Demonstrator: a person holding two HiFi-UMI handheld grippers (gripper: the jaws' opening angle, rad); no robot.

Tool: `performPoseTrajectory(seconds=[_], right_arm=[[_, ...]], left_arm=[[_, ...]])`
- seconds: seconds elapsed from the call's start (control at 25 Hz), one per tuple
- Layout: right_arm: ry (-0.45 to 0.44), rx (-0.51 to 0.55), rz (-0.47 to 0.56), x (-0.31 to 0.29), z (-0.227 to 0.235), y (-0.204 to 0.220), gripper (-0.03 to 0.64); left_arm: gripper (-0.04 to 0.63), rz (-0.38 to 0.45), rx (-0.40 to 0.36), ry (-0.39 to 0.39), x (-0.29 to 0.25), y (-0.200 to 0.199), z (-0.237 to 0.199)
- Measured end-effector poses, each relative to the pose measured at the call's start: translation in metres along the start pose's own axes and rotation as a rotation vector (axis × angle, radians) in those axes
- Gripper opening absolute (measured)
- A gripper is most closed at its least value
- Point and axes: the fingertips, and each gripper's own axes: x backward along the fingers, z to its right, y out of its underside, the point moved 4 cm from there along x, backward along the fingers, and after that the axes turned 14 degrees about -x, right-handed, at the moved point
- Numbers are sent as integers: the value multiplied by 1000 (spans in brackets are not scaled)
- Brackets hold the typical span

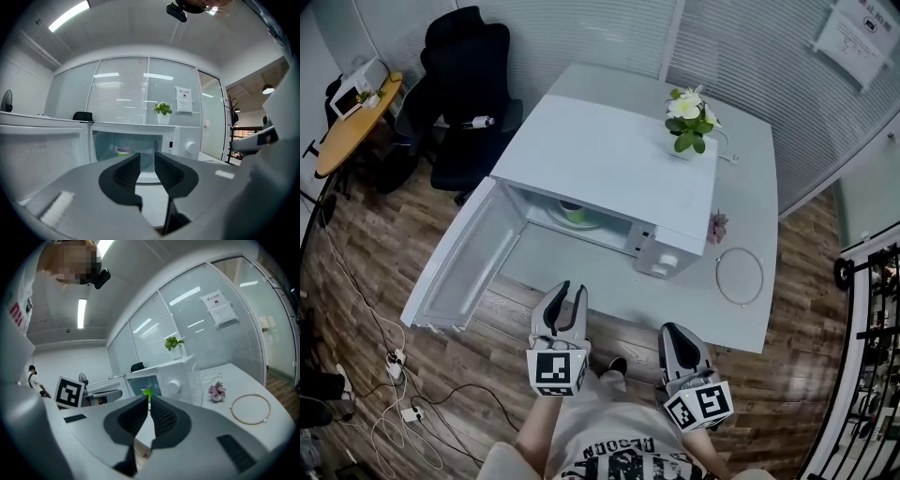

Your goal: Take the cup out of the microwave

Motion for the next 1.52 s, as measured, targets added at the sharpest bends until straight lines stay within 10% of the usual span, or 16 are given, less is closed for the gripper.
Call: performPoseTrajectory(seconds=[0.68, 1.52], right_arm=[[97, -1, 31, -61, -22, -4, 25], [205, -31, 59, -99, -27, 4, 25]], left_arm=[[100, 13, -31, 90, -58, 5, -70], [100, -1, -285, 285, -111, 20, -94]])
